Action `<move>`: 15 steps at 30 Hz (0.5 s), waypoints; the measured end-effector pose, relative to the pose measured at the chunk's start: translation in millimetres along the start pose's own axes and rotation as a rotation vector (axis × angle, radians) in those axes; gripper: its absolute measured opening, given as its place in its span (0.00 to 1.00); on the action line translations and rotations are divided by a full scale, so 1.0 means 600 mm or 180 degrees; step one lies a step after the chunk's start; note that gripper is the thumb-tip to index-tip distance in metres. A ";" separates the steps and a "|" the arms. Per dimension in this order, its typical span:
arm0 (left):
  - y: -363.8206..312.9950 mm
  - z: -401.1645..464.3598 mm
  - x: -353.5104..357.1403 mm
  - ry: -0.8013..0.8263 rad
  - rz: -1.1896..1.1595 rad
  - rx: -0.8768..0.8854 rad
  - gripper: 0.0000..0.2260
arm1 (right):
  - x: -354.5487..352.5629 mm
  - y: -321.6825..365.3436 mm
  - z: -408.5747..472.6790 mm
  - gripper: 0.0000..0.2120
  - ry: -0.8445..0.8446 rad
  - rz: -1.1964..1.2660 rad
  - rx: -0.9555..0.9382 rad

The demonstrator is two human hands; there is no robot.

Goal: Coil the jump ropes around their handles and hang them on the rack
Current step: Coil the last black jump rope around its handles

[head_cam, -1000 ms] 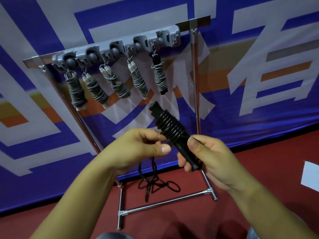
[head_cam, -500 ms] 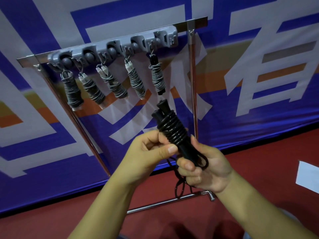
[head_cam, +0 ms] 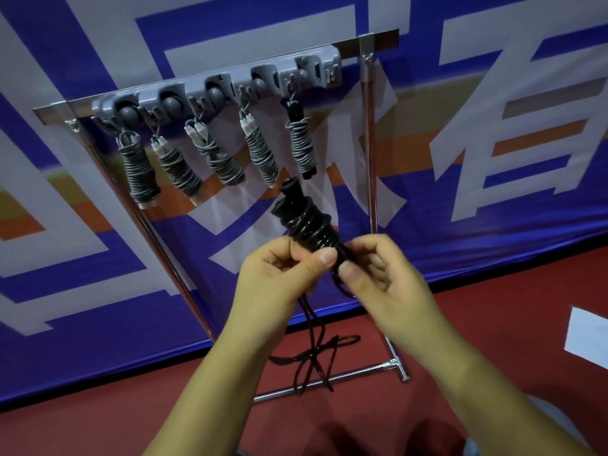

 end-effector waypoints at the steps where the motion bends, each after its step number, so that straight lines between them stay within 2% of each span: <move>1: -0.002 0.001 0.002 -0.0062 -0.0032 -0.0003 0.11 | 0.002 0.002 -0.004 0.13 0.0009 -0.0290 -0.0128; 3: -0.003 0.002 0.008 -0.0133 -0.0110 -0.0048 0.12 | 0.002 0.005 -0.009 0.12 -0.0074 -0.0564 -0.0315; 5: -0.001 0.001 0.014 -0.0139 -0.0140 -0.0120 0.12 | 0.001 0.009 -0.014 0.09 -0.0175 -0.0487 -0.0394; 7: -0.003 -0.001 0.018 -0.0089 -0.0120 -0.0163 0.11 | 0.003 0.009 -0.015 0.06 -0.0169 0.0094 -0.0243; 10: -0.004 -0.003 0.021 0.0218 -0.0314 -0.0262 0.07 | 0.007 0.003 -0.015 0.10 -0.0138 0.1027 0.0192; 12: -0.002 0.001 0.021 0.0533 -0.0614 -0.0484 0.03 | 0.008 0.001 -0.015 0.13 -0.0227 0.1335 0.0417; 15: 0.003 0.007 0.017 0.0841 -0.0755 -0.0861 0.07 | 0.011 -0.001 -0.017 0.14 -0.0407 0.1513 0.0595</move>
Point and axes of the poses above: each hand's wrist, its own z-axis towards the middle knuckle, its own x-axis out of the palm, y = z × x, the point moved 5 cm from there along z, towards the middle knuckle, and after that the axes turned 4 degrees about y, right-handed, at the moved point
